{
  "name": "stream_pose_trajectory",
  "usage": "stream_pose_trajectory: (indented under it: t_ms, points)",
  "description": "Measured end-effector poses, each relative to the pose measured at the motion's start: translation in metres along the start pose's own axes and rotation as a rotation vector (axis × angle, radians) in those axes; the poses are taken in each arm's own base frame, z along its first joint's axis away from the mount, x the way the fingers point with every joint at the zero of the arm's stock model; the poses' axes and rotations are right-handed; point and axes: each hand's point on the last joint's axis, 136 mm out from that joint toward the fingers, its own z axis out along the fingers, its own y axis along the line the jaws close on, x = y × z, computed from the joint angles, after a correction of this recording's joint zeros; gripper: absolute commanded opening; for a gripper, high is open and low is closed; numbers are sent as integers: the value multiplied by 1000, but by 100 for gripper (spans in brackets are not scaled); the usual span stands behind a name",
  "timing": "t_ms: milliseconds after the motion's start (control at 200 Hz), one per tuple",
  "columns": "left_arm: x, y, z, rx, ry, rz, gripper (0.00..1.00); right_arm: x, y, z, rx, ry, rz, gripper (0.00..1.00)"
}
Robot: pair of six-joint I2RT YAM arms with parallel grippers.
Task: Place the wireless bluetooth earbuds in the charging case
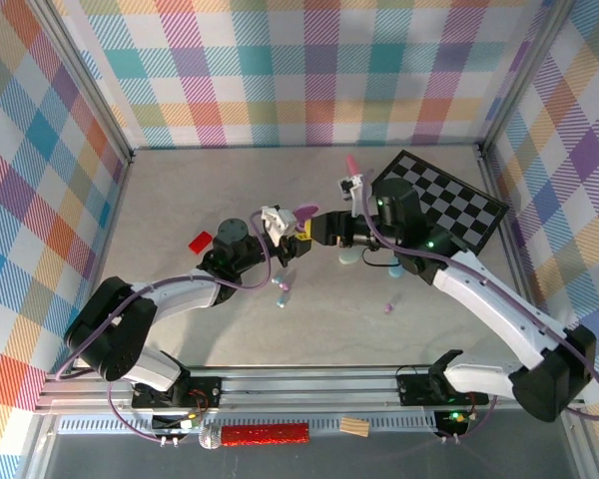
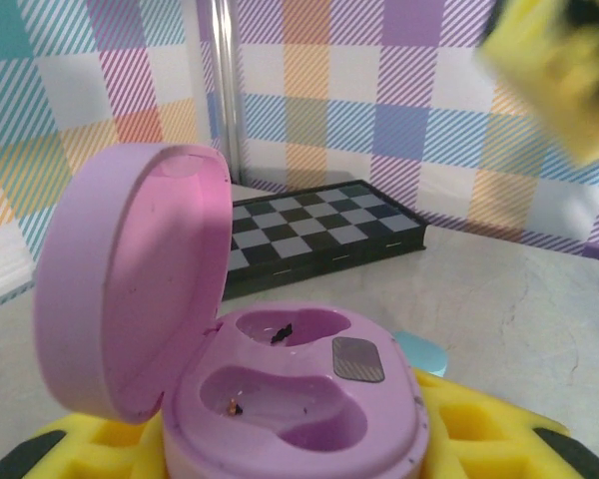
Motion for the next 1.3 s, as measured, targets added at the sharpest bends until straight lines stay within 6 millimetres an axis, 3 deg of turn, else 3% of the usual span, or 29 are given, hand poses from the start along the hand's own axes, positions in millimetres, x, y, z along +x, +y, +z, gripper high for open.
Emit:
stream_pose_trajectory:
  t_ms: [135, 285, 380, 505, 625, 725, 900, 1000, 1170, 1300]
  points:
    - [4, 13, -2, -34, 6, -13, 38, -4, 12, -24, -27, -88, -64, 58]
    - [-5, 37, -11, -99, -37, -18, 38, 10, -6, -33, 29, -127, -58, 59]
    - [-5, 53, -21, -147, -45, -30, 38, 33, -34, -21, 91, -82, 4, 58]
    - [-9, 66, -36, -195, -58, -41, 38, 78, -81, 4, 184, 27, 125, 57]
    - [-25, 71, -50, -225, -95, -27, 38, 118, -119, 23, 278, 144, 227, 56]
    - [-41, 71, -59, -236, -130, -9, 38, 142, -136, 41, 312, 223, 278, 56]
    - [-55, 73, -69, -252, -162, -10, 38, 195, -137, 81, 290, 382, 321, 55]
    - [-54, 75, -74, -263, -161, -20, 38, 212, -129, 103, 263, 438, 335, 53]
    - [-53, 78, -77, -272, -156, -39, 38, 210, -109, 137, 195, 455, 328, 49]
    - [-55, 77, -78, -266, -157, -40, 38, 203, -107, 151, 177, 440, 331, 48]
